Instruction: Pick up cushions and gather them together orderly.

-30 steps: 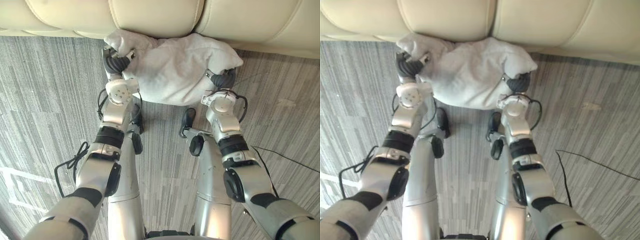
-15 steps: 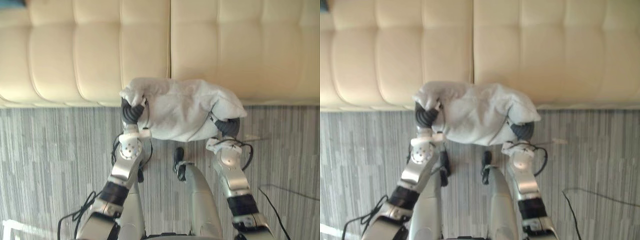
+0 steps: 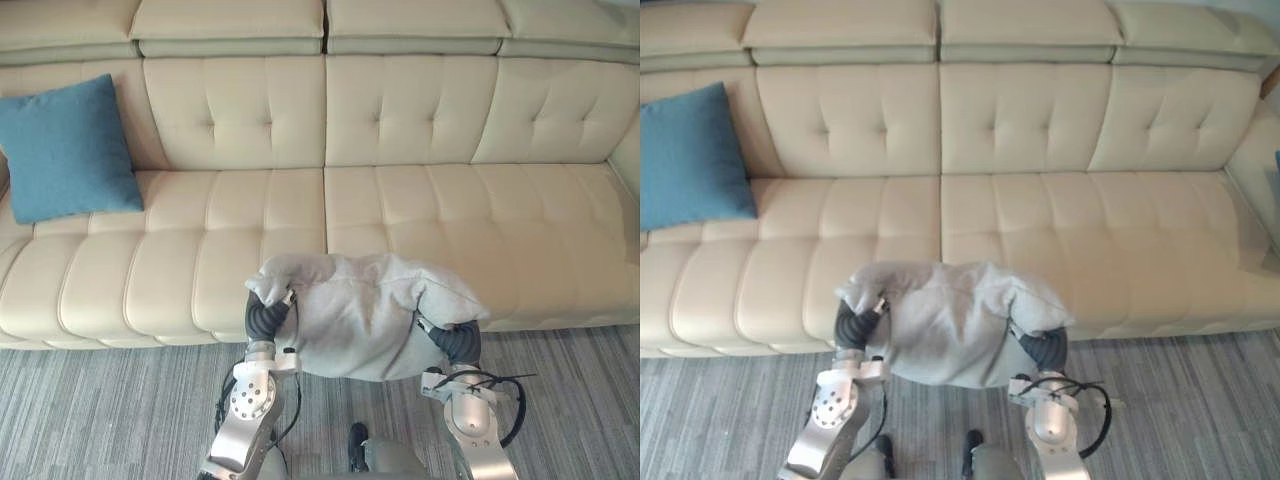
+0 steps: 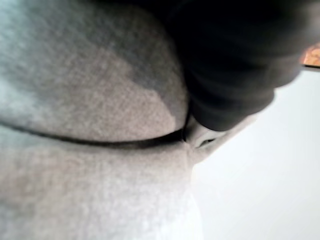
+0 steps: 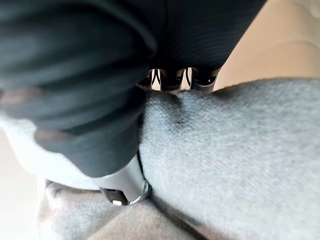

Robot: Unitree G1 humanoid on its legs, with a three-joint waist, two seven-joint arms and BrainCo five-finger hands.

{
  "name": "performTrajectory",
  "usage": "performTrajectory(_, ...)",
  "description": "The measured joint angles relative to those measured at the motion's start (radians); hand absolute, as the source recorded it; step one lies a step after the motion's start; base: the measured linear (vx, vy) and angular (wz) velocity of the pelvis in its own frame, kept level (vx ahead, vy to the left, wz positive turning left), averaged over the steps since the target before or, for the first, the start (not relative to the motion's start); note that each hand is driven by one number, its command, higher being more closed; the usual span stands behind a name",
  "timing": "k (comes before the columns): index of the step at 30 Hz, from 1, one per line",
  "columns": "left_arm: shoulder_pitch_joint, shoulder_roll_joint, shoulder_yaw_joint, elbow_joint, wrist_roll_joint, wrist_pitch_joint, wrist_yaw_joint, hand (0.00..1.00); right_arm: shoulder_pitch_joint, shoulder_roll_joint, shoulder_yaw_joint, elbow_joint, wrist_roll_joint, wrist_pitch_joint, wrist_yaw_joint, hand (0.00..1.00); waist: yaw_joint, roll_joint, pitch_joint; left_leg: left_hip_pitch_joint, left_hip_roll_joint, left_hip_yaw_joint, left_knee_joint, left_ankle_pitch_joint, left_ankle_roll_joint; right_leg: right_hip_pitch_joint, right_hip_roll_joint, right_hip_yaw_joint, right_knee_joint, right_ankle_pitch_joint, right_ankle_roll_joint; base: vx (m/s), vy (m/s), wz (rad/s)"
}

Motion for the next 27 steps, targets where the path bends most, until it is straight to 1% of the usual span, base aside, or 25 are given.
performTrajectory(1, 0.005, 0.001, 0.000, 0.000, 0.000, 0.000, 0.000, 1.00, 0.001, -0.001, 0.007, -0.002, 0.000, 0.000, -0.005, 1.00, 0.003, 0.001, 0.001, -0.019, 0.011, -0.005, 0.065, 0.000, 0.001, 0.012, 0.005, 0.008, 0.001, -0.004, -0.003, 0.05, 0.001, -0.49)
performTrajectory(3, 0.014, 0.001, -0.002, -0.019, -0.001, 0.000, 0.001, 1.00, 0.024, -0.009, 0.019, -0.056, 0.000, 0.001, -0.026, 1.00, 0.006, 0.032, -0.002, -0.106, 0.061, -0.058, 0.307, 0.008, 0.011, 0.037, 0.035, 0.011, 0.026, -0.042, -0.026, 0.01, 0.055, -0.28)
performTrajectory(4, 0.018, 0.003, -0.002, -0.032, -0.001, 0.000, 0.001, 1.00, 0.033, -0.008, 0.022, -0.079, 0.000, 0.001, -0.032, 1.00, 0.005, 0.034, -0.003, -0.126, 0.075, -0.062, 0.363, 0.020, 0.021, 0.033, 0.043, 0.016, 0.044, -0.065, -0.041, -0.03, 0.066, -0.10)
performTrajectory(5, 0.022, 0.002, -0.002, -0.049, -0.004, 0.000, 0.001, 1.00, 0.036, -0.007, 0.028, -0.109, 0.000, 0.001, -0.040, 1.00, 0.005, 0.030, -0.004, -0.158, 0.086, -0.065, 0.434, 0.067, 0.028, 0.039, 0.044, 0.025, 0.057, -0.083, -0.052, 0.03, 0.052, -0.08)
performTrajectory(6, 0.026, 0.000, -0.005, -0.056, -0.012, 0.000, 0.001, 1.00, 0.035, -0.007, 0.030, -0.129, 0.000, 0.001, -0.048, 1.00, 0.007, 0.014, -0.012, -0.198, 0.084, -0.062, 0.455, 0.043, 0.035, 0.039, 0.041, 0.036, 0.056, -0.087, -0.061, 0.06, 0.046, -0.10)
performTrajectory(7, 0.026, -0.002, -0.011, -0.064, -0.019, 0.000, 0.001, 1.00, 0.028, -0.007, 0.030, -0.152, 0.000, 0.001, -0.058, 1.00, 0.012, 0.022, -0.022, -0.211, 0.075, -0.051, 0.429, 0.002, 0.036, 0.037, 0.039, 0.048, 0.051, -0.087, -0.063, 0.13, 0.064, -0.13)
performTrajectory(8, 0.032, -0.008, -0.017, -0.069, -0.019, 0.001, 0.001, 1.00, 0.013, -0.007, 0.030, -0.165, 0.000, 0.000, -0.069, 1.00, 0.013, 0.023, -0.021, -0.226, 0.058, -0.048, 0.377, -0.046, 0.044, 0.042, 0.039, 0.058, 0.035, -0.086, -0.064, 0.19, 0.137, -0.19)
performTrajectory(9, 0.040, -0.008, -0.024, -0.069, -0.019, 0.006, 0.001, 1.00, -0.008, -0.008, 0.030, -0.163, 0.000, 0.000, -0.078, 1.00, 0.020, 0.026, -0.034, -0.236, 0.022, -0.048, 0.276, -0.068, 0.030, 0.047, 0.033, 0.075, 0.012, -0.085, -0.066, 0.15, 0.128, -0.24)
performTrajectory(10, 0.041, -0.008, -0.026, -0.069, -0.019, 0.009, 0.001, 1.00, -0.018, -0.009, 0.029, -0.159, 0.000, 0.000, -0.081, 1.00, 0.026, 0.024, -0.036, -0.233, 0.002, -0.049, 0.213, -0.068, 0.028, 0.051, 0.025, 0.080, 0.004, -0.085, -0.064, 0.19, 0.173, -0.36)
performTrajectory(11, 0.041, -0.008, -0.028, -0.069, -0.019, 0.010, 0.001, 1.00, -0.034, -0.010, 0.029, -0.147, 0.000, -0.002, -0.085, 1.00, 0.035, 0.025, -0.039, -0.216, -0.020, -0.054, 0.113, -0.061, 0.031, 0.059, 0.020, 0.093, -0.004, -0.092, -0.051, 0.27, 0.230, -0.66)
performTrajectory(12, 0.043, -0.004, -0.028, -0.068, -0.020, 0.011, 0.001, 1.00, -0.047, -0.010, 0.029, -0.128, -0.001, -0.001, -0.087, 1.00, 0.059, 0.034, -0.049, -0.176, -0.043, -0.053, 0.010, 0.007, 0.072, 0.070, 0.013, 0.127, 0.008, -0.113, -0.015, 0.35, 0.279, -0.68)
performTrajectory(13, 0.047, 0.006, -0.028, -0.068, -0.020, 0.012, 0.002, 1.00, -0.047, -0.007, 0.032, -0.108, -0.001, 0.000, -0.087, 1.00, 0.062, 0.013, -0.053, -0.159, -0.059, -0.033, 0.012, 0.005, 0.084, 0.075, -0.007, 0.141, 0.014, -0.123, 0.000, 0.33, 0.244, -0.52)
performTrajectory(14, 0.055, 0.011, -0.029, -0.068, -0.021, 0.012, 0.002, 1.00, -0.033, -0.004, 0.033, -0.089, -0.001, 0.003, -0.086, 1.00, 0.053, -0.011, -0.073, -0.147, -0.079, -0.007, 0.010, -0.015, 0.102, 0.076, -0.032, 0.144, 0.034, -0.118, 0.030, 0.32, 0.163, -0.19)
performTrajectory(15, 0.054, 0.009, -0.029, -0.068, -0.021, 0.012, 0.001, 1.00, -0.032, -0.004, 0.033, -0.074, -0.002, 0.003, -0.085, 1.00, 0.054, -0.017, -0.079, -0.140, -0.087, 0.008, 0.015, -0.026, 0.112, 0.059, -0.048, 0.143, 0.078, -0.114, 0.039, 0.40, 0.206, -0.20)
performTrajectory(16, 0.047, 0.011, -0.029, -0.066, -0.025, 0.013, 0.001, 1.00, -0.036, -0.005, 0.030, -0.044, -0.003, 0.003, -0.081, 1.00, 0.052, -0.024, -0.078, -0.112, -0.099, 0.034, 0.008, -0.036, 0.126, 0.018, -0.071, 0.138, 0.182, -0.100, 0.090, 0.46, 0.240, -0.33)
performTrajectory(17, 0.041, 0.017, -0.029, -0.060, -0.032, 0.013, 0.001, 1.00, -0.051, -0.004, 0.028, -0.005, -0.003, 0.006, -0.078, 1.00, 0.049, -0.026, -0.076, -0.070, -0.111, 0.052, -0.020, -0.043, 0.138, -0.028, -0.097, 0.117, 0.306, -0.069, 0.143, 0.42, 0.226, -0.42)
performTrajectory(18, 0.034, 0.023, -0.029, -0.046, -0.039, 0.014, 0.001, 1.00, -0.063, 0.001, 0.024, 0.035, -0.003, 0.011, -0.075, 1.00, 0.049, -0.024, -0.075, -0.015, -0.118, 0.065, -0.053, -0.049, 0.147, -0.070, -0.126, 0.081, 0.420, -0.068, 0.144, 0.39, 0.174, -0.42)
performTrajectory(19, 0.029, 0.030, -0.029, -0.031, -0.039, 0.013, 0.001, 1.00, -0.077, 0.010, 0.020, 0.081, -0.003, 0.013, -0.072, 1.00, 0.048, -0.020, -0.073, 0.046, -0.119, 0.071, -0.087, -0.049, 0.147, -0.090, -0.152, 0.027, 0.505, -0.083, 0.114, 0.29, 0.108, -0.35)
performTrajectory(20, 0.028, 0.034, -0.030, -0.029, -0.039, 0.013, 0.001, 1.00, -0.079, 0.016, 0.019, 0.097, -0.003, 0.019, -0.070, 1.00, 0.046, -0.015, -0.074, 0.084, -0.115, 0.071, -0.112, -0.049, 0.147, -0.102, -0.164, -0.013, 0.532, -0.092, 0.099, 0.26, 0.051, -0.20)
performTrajectory(21, 0.019, 0.036, -0.029, -0.029, -0.039, 0.010, 0.001, 1.00, -0.080, 0.017, 0.019, 0.099, -0.003, 0.021, -0.066, 1.00, 0.043, -0.013, -0.074, 0.115, -0.107, 0.069, -0.137, -0.049, 0.147, -0.118, -0.170, -0.053, 0.517, -0.101, 0.083, 0.18, 0.003, -0.03)
performTrajectory(23, -0.010, 0.036, -0.029, -0.027, -0.039, 0.007, 0.001, 1.00, -0.097, 0.017, 0.011, 0.101, -0.003, 0.021, -0.063, 1.00, 0.034, -0.019, -0.075, 0.128, -0.104, 0.052, -0.162, -0.049, 0.146, -0.161, -0.169, -0.075, 0.425, -0.102, 0.078, 0.23, -0.101, 0.26)
performTrajectory(24, -0.029, 0.036, -0.029, -0.014, -0.039, 0.007, 0.001, 1.00, -0.124, 0.013, 0.001, 0.115, -0.003, 0.020, -0.062, 1.00, 0.020, -0.022, -0.076, 0.130, -0.100, 0.032, -0.166, -0.049, 0.146, -0.179, -0.151, -0.062, 0.291, -0.079, 0.056, 0.23, -0.189, 0.39)
performTrajectory(25, -0.036, 0.036, -0.029, -0.003, -0.039, 0.007, 0.001, 1.00, -0.132, 0.012, -0.004, 0.125, -0.003, 0.020, -0.062, 1.00, 0.014, -0.022, -0.076, 0.132, -0.098, 0.025, -0.164, -0.050, 0.145, -0.179, -0.139, -0.048, 0.234, -0.060, 0.046, 0.23, -0.244, 0.47)
performTrajectory(26, -0.049, 0.036, -0.029, 0.014, -0.039, 0.009, 0.001, 1.00, -0.138, 0.013, -0.013, 0.133, -0.003, 0.020, -0.061, 1.00, 0.003, -0.025, -0.076, 0.135, -0.094, 0.009, -0.157, -0.057, 0.126, -0.169, -0.114, -0.013, 0.113, 0.022, 0.035, 0.16, -0.193, 0.43)
performTrajectory(27, -0.054, 0.040, -0.029, 0.014, -0.039, 0.009, 0.001, 1.00, -0.139, 0.018, -0.015, 0.132, -0.003, 0.020, -0.061, 1.00, -0.003, -0.043, -0.075, 0.142, -0.106, -0.008, -0.155, -0.076, 0.083, -0.153, -0.104, 0.022, 0.032, 0.147, 0.025, 0.19, -0.233, 0.34)
